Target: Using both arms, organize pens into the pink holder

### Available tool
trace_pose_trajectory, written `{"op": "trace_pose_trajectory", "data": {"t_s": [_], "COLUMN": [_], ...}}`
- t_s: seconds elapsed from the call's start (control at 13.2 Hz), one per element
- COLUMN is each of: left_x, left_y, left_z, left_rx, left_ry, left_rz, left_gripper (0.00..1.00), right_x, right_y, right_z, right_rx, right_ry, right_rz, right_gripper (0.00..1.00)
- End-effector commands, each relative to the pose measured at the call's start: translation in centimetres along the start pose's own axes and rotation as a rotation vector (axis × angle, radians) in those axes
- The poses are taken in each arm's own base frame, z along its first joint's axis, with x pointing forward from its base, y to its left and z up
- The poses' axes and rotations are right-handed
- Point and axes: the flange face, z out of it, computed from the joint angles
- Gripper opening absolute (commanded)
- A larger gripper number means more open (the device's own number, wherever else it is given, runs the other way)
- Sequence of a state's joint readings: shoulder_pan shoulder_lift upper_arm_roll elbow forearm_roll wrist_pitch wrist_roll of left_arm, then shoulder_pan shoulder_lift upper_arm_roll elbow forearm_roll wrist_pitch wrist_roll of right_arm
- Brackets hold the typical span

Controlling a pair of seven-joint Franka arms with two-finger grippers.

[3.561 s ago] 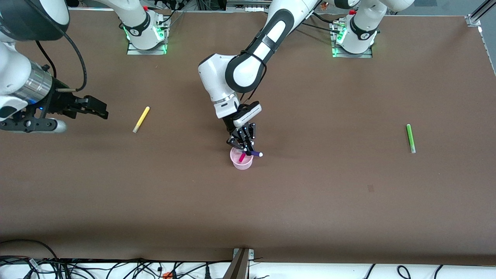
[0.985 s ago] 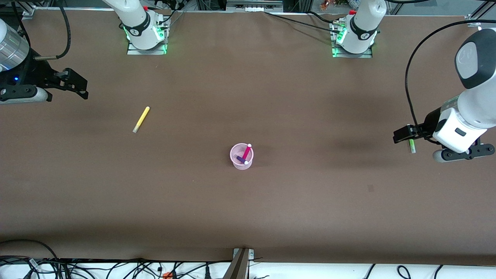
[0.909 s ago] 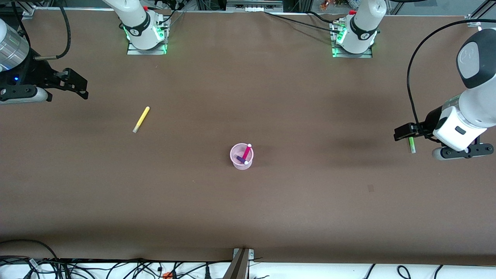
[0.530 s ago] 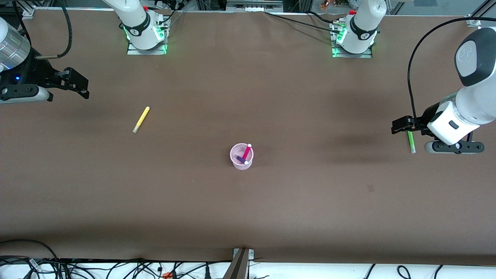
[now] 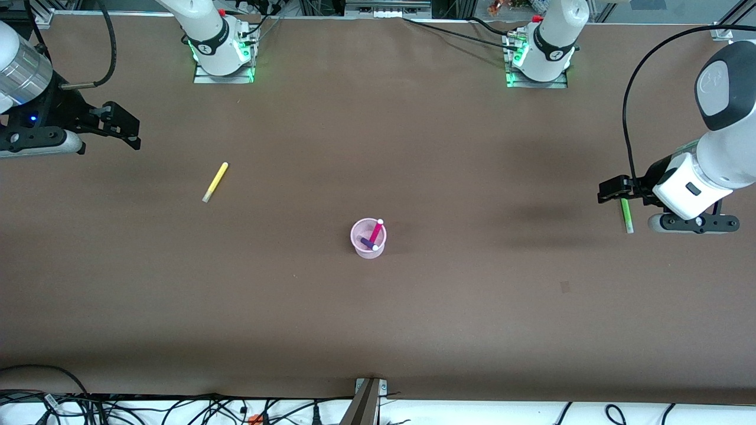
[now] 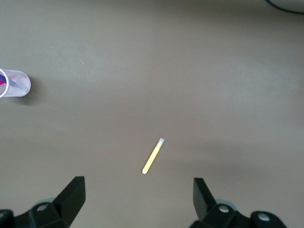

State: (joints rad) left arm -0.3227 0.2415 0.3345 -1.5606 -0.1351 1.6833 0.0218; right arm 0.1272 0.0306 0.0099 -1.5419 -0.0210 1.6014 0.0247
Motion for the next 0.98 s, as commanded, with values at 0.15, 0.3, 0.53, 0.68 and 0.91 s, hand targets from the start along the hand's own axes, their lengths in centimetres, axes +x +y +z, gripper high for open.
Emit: {"op": "trace_pose_trajectory", "data": {"t_s": [0.15,0.3,0.53,0.68,0.91], "left_x": [-0.3,-0.3,-0.3,-0.1,0.0], "left_y": [-0.2,-0.3,-0.5,-0.7,-1.0], "left_z": [-0.1,0.0,0.2,0.3,0.7], "left_rx": [-0.024,-0.022,-0.022,-0.022,-0.02], "left_ry": [0.0,0.001,-0.002,-0.002,-0.009], "left_rz": [0.005,0.004,0.0,-0.003,-0.008], "left_gripper": [1.0,1.0,1.0,1.0,1.0], "right_x": [-0.1,0.0,0.1,0.1,0.2], "right_y": [-0.4,-0.4,-0.7,-0.7,-1.4], "right_z": [-0.6,-0.5,-0.4,-0.5,-0.3], "right_rx": [-0.009,-0.011,-0.01,-0.009,-0.01], "right_ry": [0.007,0.007,0.011,0.013,0.01], "right_rz": [-0.019,-0.018,-0.026,-0.026,-0.038], "right_gripper": [1.0,1.0,1.0,1.0,1.0]}}
